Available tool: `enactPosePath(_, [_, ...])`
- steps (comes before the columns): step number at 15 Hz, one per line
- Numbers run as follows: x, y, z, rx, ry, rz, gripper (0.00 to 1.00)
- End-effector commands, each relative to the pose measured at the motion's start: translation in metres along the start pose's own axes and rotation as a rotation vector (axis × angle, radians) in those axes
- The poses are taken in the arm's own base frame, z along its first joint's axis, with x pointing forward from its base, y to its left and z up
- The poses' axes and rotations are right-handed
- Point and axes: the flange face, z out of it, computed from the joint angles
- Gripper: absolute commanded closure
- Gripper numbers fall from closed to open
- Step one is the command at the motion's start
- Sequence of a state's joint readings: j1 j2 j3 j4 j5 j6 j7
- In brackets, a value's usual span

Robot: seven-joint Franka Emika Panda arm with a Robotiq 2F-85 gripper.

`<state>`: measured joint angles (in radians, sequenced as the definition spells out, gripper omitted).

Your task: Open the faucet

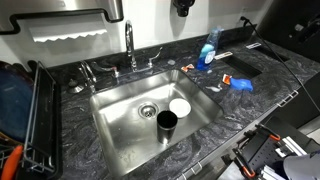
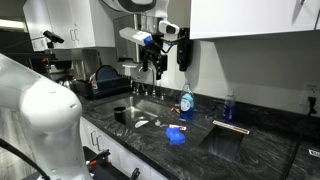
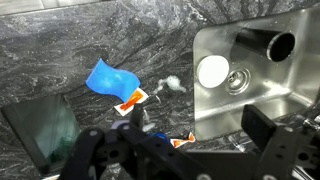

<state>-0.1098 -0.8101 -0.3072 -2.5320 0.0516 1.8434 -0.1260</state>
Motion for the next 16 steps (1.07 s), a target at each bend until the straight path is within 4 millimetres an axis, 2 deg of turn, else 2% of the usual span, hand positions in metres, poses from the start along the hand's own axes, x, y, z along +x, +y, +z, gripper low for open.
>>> enactPosePath(1, [0.005, -0.027, 0.025, 0.003, -0.025, 0.010, 0.00])
enactPosePath(4, [0.014, -0.070, 0.064, -0.018, -0.030, 0.082, 0.00])
enactPosePath(7, [0.035, -0.108, 0.096, -0.072, 0.043, 0.231, 0.00])
enactPosePath(12, [0.075, -0.158, 0.133, -0.050, 0.216, 0.480, 0.00])
enactPosePath(16, [0.108, -0.196, 0.155, -0.009, 0.380, 0.630, 0.00])
